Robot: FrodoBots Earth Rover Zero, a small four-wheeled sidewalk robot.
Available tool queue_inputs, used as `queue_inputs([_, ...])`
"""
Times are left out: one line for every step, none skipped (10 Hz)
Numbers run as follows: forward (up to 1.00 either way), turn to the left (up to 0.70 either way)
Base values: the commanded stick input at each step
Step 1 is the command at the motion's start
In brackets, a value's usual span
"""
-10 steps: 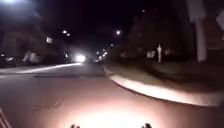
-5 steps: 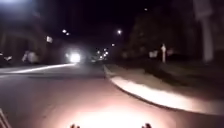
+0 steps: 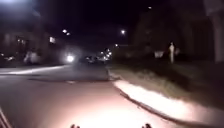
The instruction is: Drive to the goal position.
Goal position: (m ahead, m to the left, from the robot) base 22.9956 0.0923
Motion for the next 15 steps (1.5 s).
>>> queue_inputs([0.7,0.0])
queue_inputs([0.7,0.0])
queue_inputs([0.7,0.04])
queue_inputs([0.7,0.27])
queue_inputs([0.7,0.35])
queue_inputs([0.7,0.35])
queue_inputs([0.7,0.35])
queue_inputs([0.7,0.32])
queue_inputs([0.7,0.11])
queue_inputs([0.7,0.07])
queue_inputs([0.7,0.24])
queue_inputs([0.7,0.35])
queue_inputs([0.7,0.29])
queue_inputs([0.7,0.06])
queue_inputs([0.7,0.0])
